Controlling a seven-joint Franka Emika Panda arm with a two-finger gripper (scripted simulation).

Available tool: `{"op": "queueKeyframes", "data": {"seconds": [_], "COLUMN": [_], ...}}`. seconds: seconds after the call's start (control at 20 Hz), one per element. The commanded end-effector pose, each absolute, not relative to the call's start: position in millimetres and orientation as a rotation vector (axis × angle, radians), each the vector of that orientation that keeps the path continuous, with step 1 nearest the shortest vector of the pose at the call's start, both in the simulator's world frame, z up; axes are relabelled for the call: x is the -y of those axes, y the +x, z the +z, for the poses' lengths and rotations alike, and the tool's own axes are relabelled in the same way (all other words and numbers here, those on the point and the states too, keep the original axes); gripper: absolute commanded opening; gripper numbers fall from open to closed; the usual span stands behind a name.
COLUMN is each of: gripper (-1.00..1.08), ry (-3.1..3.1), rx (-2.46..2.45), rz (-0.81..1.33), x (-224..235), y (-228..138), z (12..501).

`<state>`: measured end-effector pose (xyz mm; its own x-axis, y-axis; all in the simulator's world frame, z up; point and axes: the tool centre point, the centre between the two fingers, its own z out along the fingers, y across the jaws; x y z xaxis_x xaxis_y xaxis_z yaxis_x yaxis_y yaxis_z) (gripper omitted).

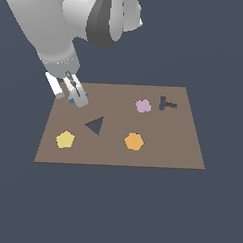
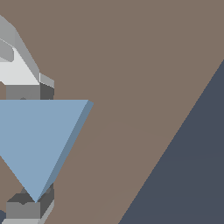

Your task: Insert a designated object into the corresponding slot on a board.

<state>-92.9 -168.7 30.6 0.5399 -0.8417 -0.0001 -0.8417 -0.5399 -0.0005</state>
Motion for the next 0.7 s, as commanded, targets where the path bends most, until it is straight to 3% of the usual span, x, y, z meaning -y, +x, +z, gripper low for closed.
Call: {"op": "queueKeyframes", "data": {"seconds": [0.0,0.65], "gripper": [-1.00,-1.00], "ry": [-2.756,-2.784], "rx": [-1.507,-1.454], "rz": [0.000,-0.001], "x": [169.0,167.9], "y": [-93.1,-86.6], "z": [29.8,31.1]}}
